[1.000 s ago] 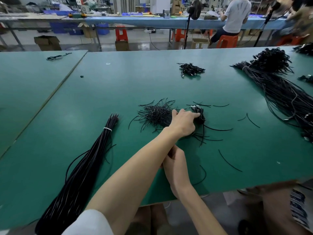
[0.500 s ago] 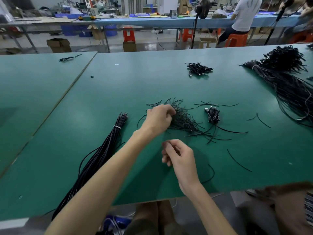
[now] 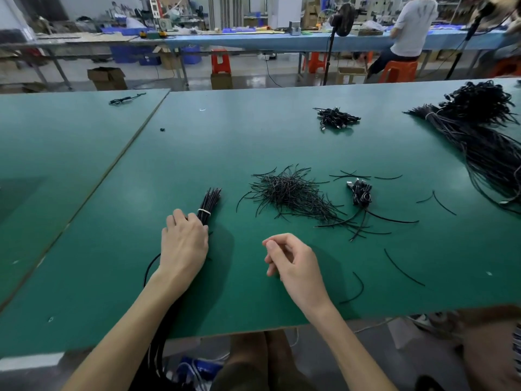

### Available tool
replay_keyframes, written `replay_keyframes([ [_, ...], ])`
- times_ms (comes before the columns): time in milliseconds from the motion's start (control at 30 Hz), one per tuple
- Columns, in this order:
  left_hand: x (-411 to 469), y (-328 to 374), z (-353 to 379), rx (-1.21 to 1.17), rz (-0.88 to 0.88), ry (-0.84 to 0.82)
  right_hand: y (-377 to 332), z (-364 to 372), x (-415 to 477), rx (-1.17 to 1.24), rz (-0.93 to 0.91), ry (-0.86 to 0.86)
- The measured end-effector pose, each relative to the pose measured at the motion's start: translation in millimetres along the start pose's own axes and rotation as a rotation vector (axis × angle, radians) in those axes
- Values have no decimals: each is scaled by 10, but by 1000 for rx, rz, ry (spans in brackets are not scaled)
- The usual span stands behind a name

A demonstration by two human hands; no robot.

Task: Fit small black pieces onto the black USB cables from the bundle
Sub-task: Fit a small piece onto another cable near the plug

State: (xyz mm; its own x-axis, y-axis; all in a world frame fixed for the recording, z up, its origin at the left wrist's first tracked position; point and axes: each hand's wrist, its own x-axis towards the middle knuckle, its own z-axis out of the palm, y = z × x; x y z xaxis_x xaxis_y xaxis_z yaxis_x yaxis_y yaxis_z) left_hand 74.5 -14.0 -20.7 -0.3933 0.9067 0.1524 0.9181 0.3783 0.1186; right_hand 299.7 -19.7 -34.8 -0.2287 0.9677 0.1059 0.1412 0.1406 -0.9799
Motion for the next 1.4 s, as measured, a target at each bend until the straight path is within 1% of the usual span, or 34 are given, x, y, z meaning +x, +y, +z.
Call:
replay_keyframes([
  [100,39,10,-26,-86,6,-3,-4,56,-6,-128,-16,-45],
  [233,144,-63,-84,-142,24,-37,-1,71,-6,-220,-27,-63],
  [333,217,-132,-94,-168,8,-26,-1,71,-19,-240,-32,-68],
  [433,299,-191,-111,-258,4,18,-2,71,-7,-221,-21,-57],
  [533,327,-163,-104,-295,-6,34,5,64,2,-202,-10,-49],
  [700,318,-123,-105,-241,-37,3,1,49,-1,-198,-10,-51],
  [833,321,-119,-202,-249,-99,88,4,21,1,-165,-5,-48],
  [933,311,-129,-210,-256,-143,61,0,15,1,-142,-2,-43],
  [1033,282,-143,-198,-208,-131,41,-1,13,5,-136,-1,-48],
  [1200,213,-146,-237,-193,-132,76,4,5,6,-128,-5,-46],
  [1400,117,-180,-322,-164,-156,30,12,4,5,-117,0,-45],
])
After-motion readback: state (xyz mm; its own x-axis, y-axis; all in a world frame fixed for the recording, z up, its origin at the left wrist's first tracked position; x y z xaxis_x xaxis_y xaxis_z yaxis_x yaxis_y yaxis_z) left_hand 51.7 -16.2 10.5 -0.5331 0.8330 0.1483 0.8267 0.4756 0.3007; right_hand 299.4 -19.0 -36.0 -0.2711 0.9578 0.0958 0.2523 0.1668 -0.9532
